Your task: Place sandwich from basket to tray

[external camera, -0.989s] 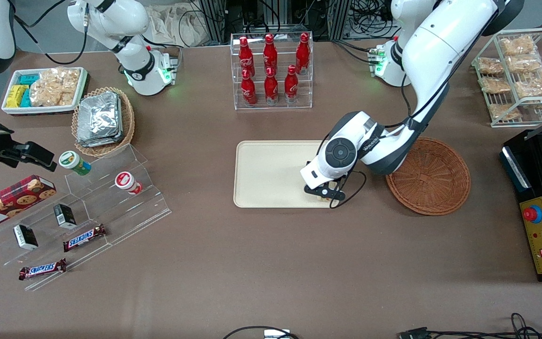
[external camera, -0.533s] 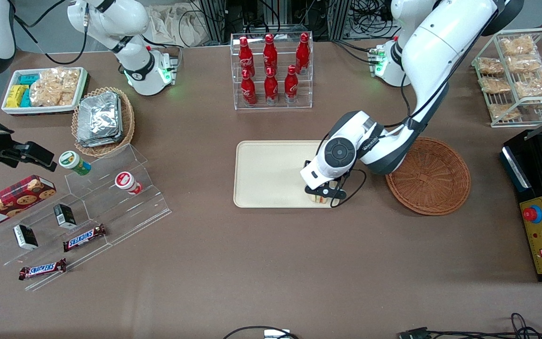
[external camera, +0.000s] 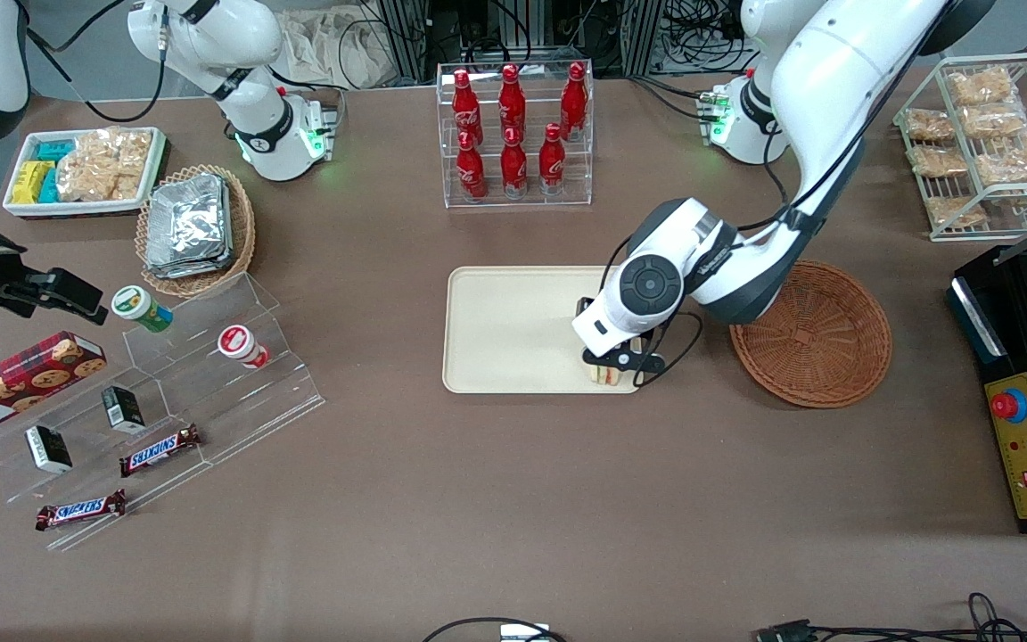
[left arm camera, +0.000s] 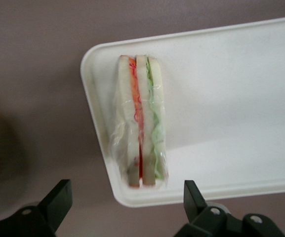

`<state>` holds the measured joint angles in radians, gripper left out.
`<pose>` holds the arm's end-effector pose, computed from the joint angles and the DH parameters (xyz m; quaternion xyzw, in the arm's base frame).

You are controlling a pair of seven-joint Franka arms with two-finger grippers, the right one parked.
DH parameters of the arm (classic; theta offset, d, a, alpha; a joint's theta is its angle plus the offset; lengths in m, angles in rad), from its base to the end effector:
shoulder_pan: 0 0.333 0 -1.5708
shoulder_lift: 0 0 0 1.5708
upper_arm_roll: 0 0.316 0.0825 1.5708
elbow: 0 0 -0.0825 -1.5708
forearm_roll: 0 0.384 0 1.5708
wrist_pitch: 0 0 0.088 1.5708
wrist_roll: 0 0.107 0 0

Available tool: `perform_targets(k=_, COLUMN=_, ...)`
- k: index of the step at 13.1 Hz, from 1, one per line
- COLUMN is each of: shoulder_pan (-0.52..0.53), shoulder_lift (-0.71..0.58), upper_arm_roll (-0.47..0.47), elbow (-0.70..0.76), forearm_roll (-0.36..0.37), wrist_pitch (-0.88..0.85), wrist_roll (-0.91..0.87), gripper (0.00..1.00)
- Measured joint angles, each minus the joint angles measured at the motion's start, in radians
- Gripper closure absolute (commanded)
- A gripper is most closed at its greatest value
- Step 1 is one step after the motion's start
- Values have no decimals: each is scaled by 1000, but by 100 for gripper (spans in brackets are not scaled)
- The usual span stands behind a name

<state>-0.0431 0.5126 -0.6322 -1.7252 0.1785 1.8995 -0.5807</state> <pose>0.5220 -0.3551 0.3172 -0.9882 0.0721 0.1345 0.0120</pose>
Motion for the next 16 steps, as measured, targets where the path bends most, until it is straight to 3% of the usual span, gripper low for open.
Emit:
perform_targets(k=4, shoulder_pan=5, shoulder_lift=-239, upper_arm_roll=42, elbow=96, forearm_roll=-18, wrist_pitch=-244, wrist_roll=-1, gripper=0)
perform_targets(k=8, shoulder_pan=-5, shoulder_lift=-461, upper_arm_roll=296, elbow=37, forearm_roll=-102, wrist_pitch=-259, wrist_roll=80, gripper=0)
perform_targets(k=12, shoulder_pan=-6, shoulder_lift=-543, upper_arm_roll=515, elbow=-6, forearm_roll=-138, wrist_pitch=-246, wrist_roll=297, gripper=0)
perform_targets(k=16, shoulder_pan=-7, shoulder_lift=-571, upper_arm_roll=582, elbow=-9, forearm_roll=-153, wrist_pitch=-249, wrist_roll=348, gripper=0)
